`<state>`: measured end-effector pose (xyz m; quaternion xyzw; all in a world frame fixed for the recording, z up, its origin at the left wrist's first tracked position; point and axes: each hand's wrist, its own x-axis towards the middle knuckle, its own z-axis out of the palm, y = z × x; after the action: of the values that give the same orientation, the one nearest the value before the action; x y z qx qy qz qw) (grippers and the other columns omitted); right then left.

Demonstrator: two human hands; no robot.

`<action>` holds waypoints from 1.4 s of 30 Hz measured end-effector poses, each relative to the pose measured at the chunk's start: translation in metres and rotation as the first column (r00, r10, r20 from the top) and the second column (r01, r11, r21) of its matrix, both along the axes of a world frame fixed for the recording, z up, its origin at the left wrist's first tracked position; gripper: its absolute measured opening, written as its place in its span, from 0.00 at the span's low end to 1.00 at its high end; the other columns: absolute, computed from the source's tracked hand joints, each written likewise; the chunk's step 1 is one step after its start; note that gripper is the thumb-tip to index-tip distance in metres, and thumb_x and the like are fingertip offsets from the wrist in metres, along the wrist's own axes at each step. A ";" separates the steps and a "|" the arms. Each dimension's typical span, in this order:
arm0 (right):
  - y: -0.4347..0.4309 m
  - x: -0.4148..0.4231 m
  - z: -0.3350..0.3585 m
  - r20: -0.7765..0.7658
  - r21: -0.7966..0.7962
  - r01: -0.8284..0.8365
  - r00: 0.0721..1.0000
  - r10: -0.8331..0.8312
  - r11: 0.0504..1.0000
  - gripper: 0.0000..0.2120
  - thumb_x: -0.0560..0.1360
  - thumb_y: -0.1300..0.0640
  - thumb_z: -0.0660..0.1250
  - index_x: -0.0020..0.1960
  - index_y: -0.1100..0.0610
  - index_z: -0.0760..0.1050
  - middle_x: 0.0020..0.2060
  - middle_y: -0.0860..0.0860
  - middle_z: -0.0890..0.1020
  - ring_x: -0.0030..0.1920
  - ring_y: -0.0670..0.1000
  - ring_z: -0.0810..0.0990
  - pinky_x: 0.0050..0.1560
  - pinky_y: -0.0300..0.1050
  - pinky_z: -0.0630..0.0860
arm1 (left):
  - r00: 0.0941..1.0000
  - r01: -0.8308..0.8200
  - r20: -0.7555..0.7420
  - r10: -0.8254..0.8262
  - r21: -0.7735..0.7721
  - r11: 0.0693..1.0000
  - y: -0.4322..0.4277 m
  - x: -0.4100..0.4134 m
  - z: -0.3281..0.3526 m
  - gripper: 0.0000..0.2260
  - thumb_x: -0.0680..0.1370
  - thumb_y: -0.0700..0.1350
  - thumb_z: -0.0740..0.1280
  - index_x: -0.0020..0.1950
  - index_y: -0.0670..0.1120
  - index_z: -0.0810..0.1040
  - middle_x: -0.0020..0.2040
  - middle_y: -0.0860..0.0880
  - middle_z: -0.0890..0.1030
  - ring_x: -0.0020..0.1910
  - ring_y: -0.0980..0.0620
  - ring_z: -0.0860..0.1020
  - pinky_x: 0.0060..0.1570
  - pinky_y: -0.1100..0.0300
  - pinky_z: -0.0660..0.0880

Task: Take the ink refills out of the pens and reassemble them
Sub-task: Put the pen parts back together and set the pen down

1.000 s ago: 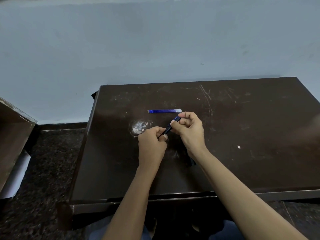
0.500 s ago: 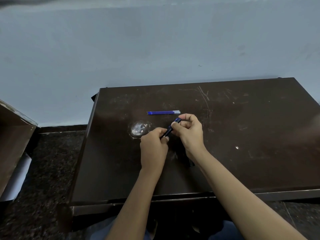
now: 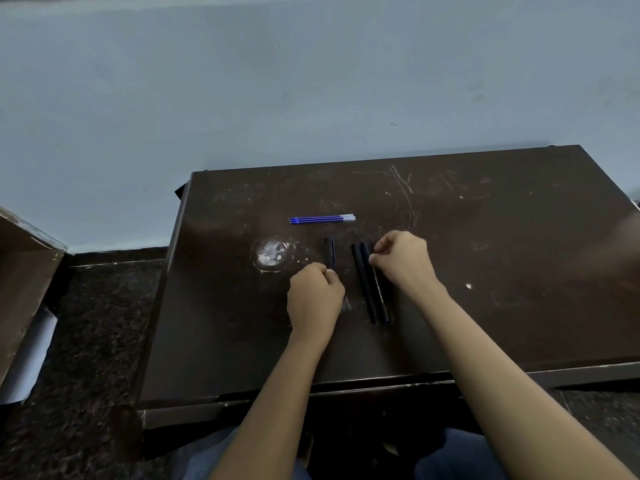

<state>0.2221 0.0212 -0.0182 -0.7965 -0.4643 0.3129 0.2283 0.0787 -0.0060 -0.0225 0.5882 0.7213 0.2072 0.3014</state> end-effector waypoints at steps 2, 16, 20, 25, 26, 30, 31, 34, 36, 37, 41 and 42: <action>-0.003 -0.006 -0.002 0.029 -0.047 -0.049 0.998 0.050 0.998 0.09 0.69 0.59 0.74 0.47 0.57 0.78 0.47 0.55 0.82 0.48 0.55 0.82 0.52 0.50 0.80 | 0.995 0.039 -0.091 -0.042 -0.039 0.998 -0.001 0.003 0.001 0.09 0.80 0.43 0.59 0.46 0.43 0.77 0.41 0.48 0.79 0.43 0.47 0.80 0.33 0.64 0.66; -0.015 -0.030 -0.006 0.109 -0.053 -0.120 0.986 0.125 0.991 0.11 0.72 0.60 0.71 0.51 0.59 0.72 0.47 0.56 0.79 0.47 0.57 0.80 0.43 0.47 0.76 | 0.879 0.142 -0.453 -0.150 -0.053 0.988 0.000 0.015 0.001 0.10 0.81 0.43 0.58 0.59 0.41 0.73 0.53 0.43 0.82 0.52 0.43 0.81 0.38 0.56 0.66; -0.014 -0.044 -0.009 0.047 -0.025 -0.120 0.992 0.121 0.992 0.12 0.71 0.60 0.72 0.51 0.58 0.72 0.47 0.55 0.79 0.47 0.56 0.80 0.45 0.49 0.78 | 0.876 0.116 -0.466 -0.122 -0.042 0.992 0.003 0.008 -0.001 0.10 0.82 0.42 0.57 0.59 0.41 0.73 0.53 0.44 0.81 0.51 0.43 0.81 0.37 0.57 0.66; -0.013 -0.060 -0.011 0.002 0.002 -0.142 0.990 0.142 0.990 0.12 0.72 0.60 0.71 0.53 0.58 0.72 0.44 0.53 0.79 0.45 0.53 0.80 0.43 0.45 0.76 | 0.897 0.067 -0.433 -0.088 -0.063 0.996 0.007 -0.002 -0.002 0.10 0.81 0.44 0.59 0.58 0.41 0.74 0.53 0.43 0.81 0.52 0.42 0.81 0.37 0.56 0.67; -0.014 -0.063 -0.011 -0.003 0.006 -0.143 0.990 0.143 0.990 0.11 0.73 0.60 0.70 0.53 0.58 0.72 0.43 0.53 0.79 0.45 0.53 0.80 0.43 0.46 0.77 | 0.901 0.060 -0.426 -0.084 -0.069 0.996 0.008 -0.004 -0.002 0.10 0.81 0.44 0.60 0.58 0.41 0.74 0.53 0.43 0.81 0.52 0.42 0.81 0.37 0.56 0.68; -0.012 -0.072 -0.012 -0.019 0.019 -0.148 0.989 0.149 0.989 0.11 0.72 0.61 0.70 0.53 0.58 0.73 0.44 0.54 0.80 0.46 0.54 0.81 0.45 0.47 0.77 | 0.911 0.029 -0.407 -0.071 -0.108 0.994 0.012 -0.010 -0.001 0.11 0.80 0.45 0.61 0.59 0.41 0.75 0.53 0.43 0.81 0.52 0.43 0.80 0.37 0.56 0.68; -0.011 -0.074 -0.012 -0.023 0.022 -0.150 0.988 0.150 0.989 0.11 0.72 0.61 0.70 0.53 0.57 0.73 0.44 0.54 0.80 0.46 0.55 0.80 0.46 0.49 0.78 | 0.913 0.024 -0.402 -0.070 -0.117 0.993 0.013 -0.012 0.000 0.11 0.80 0.45 0.61 0.59 0.40 0.75 0.53 0.43 0.81 0.53 0.43 0.80 0.38 0.56 0.68; -0.009 -0.077 -0.014 -0.033 0.025 -0.151 0.988 0.152 0.988 0.11 0.72 0.61 0.70 0.52 0.57 0.72 0.44 0.54 0.81 0.45 0.55 0.80 0.48 0.51 0.79 | 0.920 0.020 -0.386 -0.072 -0.136 0.991 0.015 -0.016 0.002 0.12 0.80 0.45 0.62 0.59 0.40 0.75 0.54 0.42 0.80 0.54 0.42 0.79 0.40 0.56 0.68; -0.009 -0.076 -0.015 -0.034 0.022 -0.150 0.988 0.151 0.988 0.11 0.72 0.61 0.71 0.53 0.57 0.73 0.44 0.54 0.81 0.45 0.54 0.81 0.47 0.50 0.79 | 0.924 0.019 -0.376 -0.071 -0.142 0.990 0.016 -0.016 0.003 0.12 0.79 0.44 0.62 0.59 0.40 0.75 0.54 0.42 0.80 0.54 0.42 0.79 0.40 0.55 0.68; -0.009 -0.075 -0.016 -0.030 0.018 -0.146 0.989 0.147 0.989 0.12 0.72 0.60 0.71 0.53 0.57 0.73 0.44 0.54 0.81 0.46 0.54 0.81 0.47 0.50 0.79 | 0.926 0.018 -0.372 -0.070 -0.141 0.990 0.016 -0.016 0.003 0.11 0.79 0.44 0.62 0.59 0.40 0.75 0.54 0.42 0.80 0.53 0.42 0.80 0.39 0.55 0.68; -0.009 -0.070 -0.018 -0.010 0.018 -0.126 0.992 0.126 0.992 0.12 0.71 0.60 0.72 0.53 0.57 0.74 0.45 0.55 0.82 0.47 0.54 0.82 0.49 0.51 0.80 | 0.923 0.017 -0.381 -0.064 -0.124 0.992 0.015 -0.017 0.004 0.11 0.79 0.43 0.62 0.58 0.40 0.75 0.54 0.42 0.80 0.53 0.42 0.80 0.38 0.56 0.68; -0.009 -0.069 -0.018 -0.007 0.022 -0.124 0.992 0.124 0.992 0.13 0.72 0.60 0.72 0.54 0.57 0.74 0.46 0.55 0.81 0.47 0.54 0.81 0.49 0.51 0.80 | 0.921 0.016 -0.384 -0.061 -0.120 0.993 0.015 -0.017 0.004 0.11 0.79 0.43 0.62 0.59 0.40 0.75 0.54 0.42 0.80 0.53 0.42 0.80 0.38 0.56 0.68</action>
<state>0.1532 0.0126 -0.0360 -0.7624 -0.5153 0.3246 0.2190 0.0615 0.0087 -0.0186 0.6136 0.7654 0.0395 0.1903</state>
